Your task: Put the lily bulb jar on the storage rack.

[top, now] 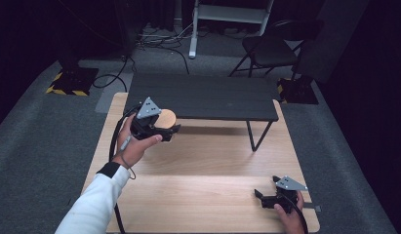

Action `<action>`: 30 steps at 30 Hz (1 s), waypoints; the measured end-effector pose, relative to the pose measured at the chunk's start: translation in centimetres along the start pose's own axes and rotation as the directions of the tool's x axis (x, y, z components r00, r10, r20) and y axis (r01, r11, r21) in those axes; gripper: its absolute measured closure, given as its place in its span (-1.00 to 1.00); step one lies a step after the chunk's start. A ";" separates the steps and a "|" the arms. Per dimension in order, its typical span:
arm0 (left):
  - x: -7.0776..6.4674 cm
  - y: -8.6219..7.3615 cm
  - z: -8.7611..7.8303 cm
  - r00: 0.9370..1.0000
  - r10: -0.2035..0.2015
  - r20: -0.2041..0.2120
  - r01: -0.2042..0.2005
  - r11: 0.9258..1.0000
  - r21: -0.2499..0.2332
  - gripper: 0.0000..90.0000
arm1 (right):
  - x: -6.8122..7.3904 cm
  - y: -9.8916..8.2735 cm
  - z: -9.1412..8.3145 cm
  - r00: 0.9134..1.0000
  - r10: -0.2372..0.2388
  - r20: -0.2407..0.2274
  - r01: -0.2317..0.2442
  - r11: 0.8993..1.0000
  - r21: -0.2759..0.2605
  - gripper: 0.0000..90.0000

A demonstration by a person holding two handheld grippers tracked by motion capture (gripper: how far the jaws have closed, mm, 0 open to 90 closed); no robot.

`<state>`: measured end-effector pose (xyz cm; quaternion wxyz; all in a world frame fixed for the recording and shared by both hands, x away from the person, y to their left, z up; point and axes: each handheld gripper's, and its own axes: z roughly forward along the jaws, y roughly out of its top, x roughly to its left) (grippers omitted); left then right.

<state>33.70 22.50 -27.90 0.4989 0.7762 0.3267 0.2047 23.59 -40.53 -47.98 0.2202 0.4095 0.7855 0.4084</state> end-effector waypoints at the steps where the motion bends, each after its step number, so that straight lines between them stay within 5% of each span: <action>1: 0.0 0.2 0.1 1.000 -0.004 -0.002 0.004 1.000 -0.010 -0.43 | 0.0 0.0 0.0 1.000 0.000 0.000 0.000 1.000 0.000 -1.00; 7: 0.6 2.0 1.1 1.000 0.000 0.002 0.000 1.000 -0.003 -0.43 | 0.0 0.0 0.0 1.000 0.000 0.000 0.000 1.000 0.000 -1.00; 14: 1.5 3.3 1.5 0.997 -0.010 0.074 0.012 1.000 -0.027 -0.43 | 0.0 0.0 0.0 1.000 -0.002 -0.002 0.002 1.000 0.000 -1.00; 30: 1.3 6.2 3.6 1.000 0.024 -0.005 -0.024 0.998 -0.062 -0.43 | -0.1 0.0 0.0 1.000 -0.004 -0.005 0.004 1.000 -0.001 -1.00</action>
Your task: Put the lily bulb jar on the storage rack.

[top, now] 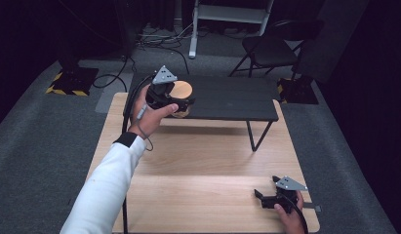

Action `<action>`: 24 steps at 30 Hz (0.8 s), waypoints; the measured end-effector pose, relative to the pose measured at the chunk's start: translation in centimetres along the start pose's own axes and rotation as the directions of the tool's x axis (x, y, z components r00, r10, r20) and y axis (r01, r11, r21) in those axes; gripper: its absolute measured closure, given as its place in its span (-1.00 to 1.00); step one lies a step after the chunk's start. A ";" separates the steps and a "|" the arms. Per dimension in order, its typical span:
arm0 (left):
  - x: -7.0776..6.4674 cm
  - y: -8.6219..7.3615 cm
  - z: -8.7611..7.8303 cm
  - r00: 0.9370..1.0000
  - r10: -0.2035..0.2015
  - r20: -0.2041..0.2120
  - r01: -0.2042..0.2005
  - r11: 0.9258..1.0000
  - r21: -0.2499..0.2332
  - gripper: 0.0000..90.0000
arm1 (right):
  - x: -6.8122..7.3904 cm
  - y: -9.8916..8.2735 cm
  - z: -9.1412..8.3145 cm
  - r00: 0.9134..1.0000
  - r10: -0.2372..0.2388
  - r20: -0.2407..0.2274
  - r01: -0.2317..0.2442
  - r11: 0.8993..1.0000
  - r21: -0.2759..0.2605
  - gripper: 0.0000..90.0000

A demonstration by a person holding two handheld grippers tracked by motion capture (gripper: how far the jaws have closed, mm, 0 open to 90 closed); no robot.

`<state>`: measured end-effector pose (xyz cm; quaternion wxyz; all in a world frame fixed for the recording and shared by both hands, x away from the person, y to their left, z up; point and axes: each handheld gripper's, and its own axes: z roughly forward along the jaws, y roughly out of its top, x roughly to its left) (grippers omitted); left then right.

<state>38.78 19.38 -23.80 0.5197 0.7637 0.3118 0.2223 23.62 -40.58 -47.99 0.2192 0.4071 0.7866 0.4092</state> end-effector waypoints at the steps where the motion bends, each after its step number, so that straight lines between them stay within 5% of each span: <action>1: 0.0 0.1 0.1 1.000 0.006 -0.003 -0.006 1.000 -0.001 -0.43 | 0.0 0.0 0.0 1.000 0.000 0.000 0.000 1.000 0.000 -1.00; 24: 1.3 -1.6 3.9 0.999 -0.024 -0.028 0.025 1.000 0.009 -0.43 | 0.0 0.0 0.0 1.000 0.000 -0.001 0.000 1.000 0.001 -1.00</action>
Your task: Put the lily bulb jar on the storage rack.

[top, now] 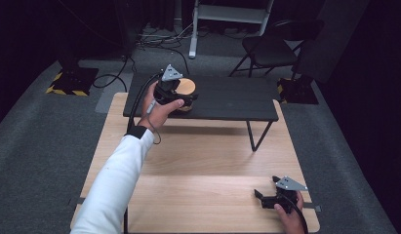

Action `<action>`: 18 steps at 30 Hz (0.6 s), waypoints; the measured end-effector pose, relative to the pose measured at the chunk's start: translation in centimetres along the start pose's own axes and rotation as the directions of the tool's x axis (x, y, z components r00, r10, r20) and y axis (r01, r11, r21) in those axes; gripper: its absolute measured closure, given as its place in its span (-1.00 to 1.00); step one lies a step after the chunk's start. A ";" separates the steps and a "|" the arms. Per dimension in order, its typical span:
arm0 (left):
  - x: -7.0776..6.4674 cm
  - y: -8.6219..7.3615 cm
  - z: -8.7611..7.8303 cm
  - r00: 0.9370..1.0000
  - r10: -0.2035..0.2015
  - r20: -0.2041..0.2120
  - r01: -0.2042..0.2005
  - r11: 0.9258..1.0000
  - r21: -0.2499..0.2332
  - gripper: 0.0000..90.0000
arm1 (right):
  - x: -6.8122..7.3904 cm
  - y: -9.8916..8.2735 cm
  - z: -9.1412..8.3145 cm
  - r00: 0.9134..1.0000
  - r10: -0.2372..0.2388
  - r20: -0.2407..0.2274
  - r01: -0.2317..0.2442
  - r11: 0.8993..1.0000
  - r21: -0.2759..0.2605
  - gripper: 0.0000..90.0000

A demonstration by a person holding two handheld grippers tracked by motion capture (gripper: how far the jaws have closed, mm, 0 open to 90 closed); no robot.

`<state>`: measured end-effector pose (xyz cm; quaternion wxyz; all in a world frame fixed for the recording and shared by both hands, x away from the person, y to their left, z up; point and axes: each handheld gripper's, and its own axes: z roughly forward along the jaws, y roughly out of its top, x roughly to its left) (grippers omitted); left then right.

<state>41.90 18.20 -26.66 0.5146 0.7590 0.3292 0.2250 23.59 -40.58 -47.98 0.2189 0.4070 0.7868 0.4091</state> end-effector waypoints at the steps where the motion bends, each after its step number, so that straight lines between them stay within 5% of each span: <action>1: 0.1 -0.2 0.0 1.000 -0.008 0.005 0.008 1.000 -0.006 -0.43 | 0.0 0.0 0.0 1.000 0.000 0.000 0.000 1.000 0.000 -1.00; 4: 0.6 -0.7 0.2 0.999 -0.032 0.026 0.033 0.999 -0.023 -0.45 | 0.0 0.0 0.0 1.000 0.000 0.000 0.000 1.000 0.000 -1.00; 7: 0.3 -0.7 0.2 0.999 -0.047 0.011 0.047 0.999 -0.008 -0.89 | 0.0 0.0 0.0 1.000 0.000 0.000 0.000 1.000 -0.001 -1.00; 16: -0.3 -0.9 -3.3 0.998 -0.067 -0.016 0.065 0.995 -0.082 -0.98 | 0.0 0.0 0.0 1.000 0.003 0.000 -0.003 1.000 0.000 -1.00; 18: -0.9 -0.8 -4.5 0.998 -0.039 -0.039 0.036 0.996 -0.083 -0.99 | 0.0 0.0 0.0 1.000 0.002 0.000 -0.002 1.000 0.000 -1.00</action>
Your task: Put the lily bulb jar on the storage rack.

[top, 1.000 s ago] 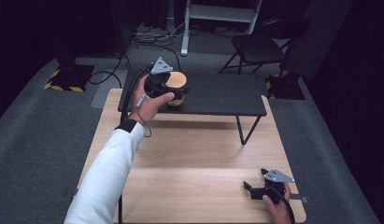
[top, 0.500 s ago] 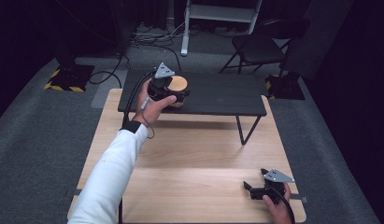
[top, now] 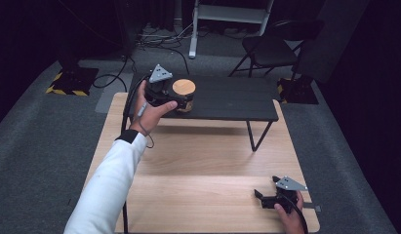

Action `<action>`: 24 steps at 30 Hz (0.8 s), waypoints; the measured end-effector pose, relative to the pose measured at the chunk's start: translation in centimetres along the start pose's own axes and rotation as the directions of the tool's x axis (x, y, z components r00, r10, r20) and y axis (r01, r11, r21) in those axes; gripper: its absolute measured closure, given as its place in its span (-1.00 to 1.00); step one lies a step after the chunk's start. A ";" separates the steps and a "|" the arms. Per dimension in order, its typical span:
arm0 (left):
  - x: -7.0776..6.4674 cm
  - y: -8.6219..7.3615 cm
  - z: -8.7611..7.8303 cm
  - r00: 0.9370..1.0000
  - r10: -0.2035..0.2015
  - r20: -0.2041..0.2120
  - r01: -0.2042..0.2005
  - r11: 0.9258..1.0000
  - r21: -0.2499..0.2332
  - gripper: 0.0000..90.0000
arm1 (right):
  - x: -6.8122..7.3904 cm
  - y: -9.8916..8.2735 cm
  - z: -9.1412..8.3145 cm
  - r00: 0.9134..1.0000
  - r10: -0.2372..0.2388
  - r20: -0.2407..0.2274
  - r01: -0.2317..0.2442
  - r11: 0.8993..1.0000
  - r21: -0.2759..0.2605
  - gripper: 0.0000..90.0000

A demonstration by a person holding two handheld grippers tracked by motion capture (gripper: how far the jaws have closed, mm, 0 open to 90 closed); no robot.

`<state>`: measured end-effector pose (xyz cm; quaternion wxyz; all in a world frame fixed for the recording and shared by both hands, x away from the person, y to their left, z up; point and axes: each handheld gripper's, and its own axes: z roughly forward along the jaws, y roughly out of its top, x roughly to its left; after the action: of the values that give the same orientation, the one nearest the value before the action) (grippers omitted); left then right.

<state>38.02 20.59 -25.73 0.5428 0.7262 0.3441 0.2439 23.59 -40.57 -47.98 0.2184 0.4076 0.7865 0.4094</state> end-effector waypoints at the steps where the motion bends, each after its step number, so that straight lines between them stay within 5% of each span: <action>1: -0.2 0.1 -0.5 1.000 0.013 -0.002 -0.013 1.000 0.005 -0.99 | 0.0 0.0 0.0 1.000 -0.002 0.000 0.002 1.000 -0.001 -1.00; 9: -2.0 -2.4 -3.5 0.999 0.039 -0.030 -0.040 0.999 -0.031 -0.99 | 0.0 0.0 0.0 1.000 -0.002 0.000 0.002 1.000 0.000 -1.00; 24: -5.0 -10.8 -6.7 0.998 0.022 -0.067 -0.025 0.998 -0.051 -0.99 | 0.0 0.0 0.0 1.000 -0.003 0.000 0.003 1.000 0.000 -1.00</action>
<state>27.40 22.85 -33.99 0.5467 0.7075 0.3471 0.2831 23.60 -40.59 -47.98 0.2189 0.4066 0.7870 0.4091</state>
